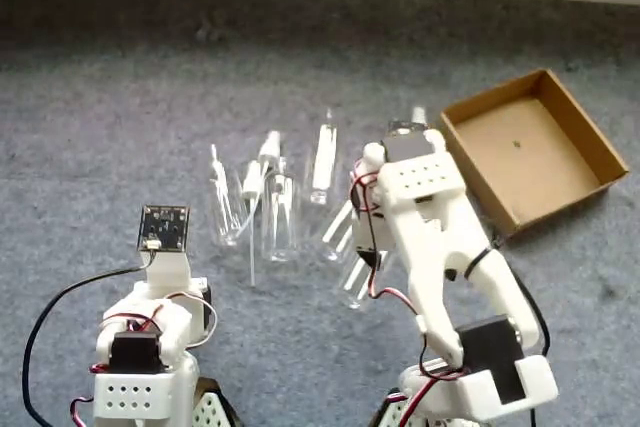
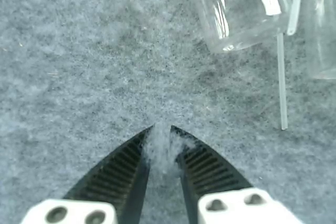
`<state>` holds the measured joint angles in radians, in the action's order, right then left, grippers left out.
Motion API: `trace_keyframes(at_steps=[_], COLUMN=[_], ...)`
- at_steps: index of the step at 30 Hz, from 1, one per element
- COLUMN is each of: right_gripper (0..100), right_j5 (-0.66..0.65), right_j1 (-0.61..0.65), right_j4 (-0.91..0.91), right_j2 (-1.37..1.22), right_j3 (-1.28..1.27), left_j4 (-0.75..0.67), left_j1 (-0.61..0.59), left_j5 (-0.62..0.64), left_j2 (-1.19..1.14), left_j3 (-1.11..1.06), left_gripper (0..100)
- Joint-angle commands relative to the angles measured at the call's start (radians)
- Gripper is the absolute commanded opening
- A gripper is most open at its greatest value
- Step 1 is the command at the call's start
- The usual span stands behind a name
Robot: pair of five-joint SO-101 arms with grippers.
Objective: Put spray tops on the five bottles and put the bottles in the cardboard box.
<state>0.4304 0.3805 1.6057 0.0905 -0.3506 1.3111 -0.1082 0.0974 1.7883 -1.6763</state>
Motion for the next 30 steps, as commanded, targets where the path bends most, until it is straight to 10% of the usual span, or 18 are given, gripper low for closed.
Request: trace_keyframes(at_steps=[1,30], right_gripper=[35.1,35.1], right_j5=[0.035,0.278], right_j1=[0.01,0.005], right_j4=[-0.084,-0.492], right_j2=[-0.022,-0.044], right_j3=[0.058,-0.16], left_j4=[0.003,0.003], left_j1=[-0.012,-0.012], left_j5=[0.005,0.005], left_j2=[0.008,0.008], left_j3=[-0.019,-0.019], left_gripper=[0,0])
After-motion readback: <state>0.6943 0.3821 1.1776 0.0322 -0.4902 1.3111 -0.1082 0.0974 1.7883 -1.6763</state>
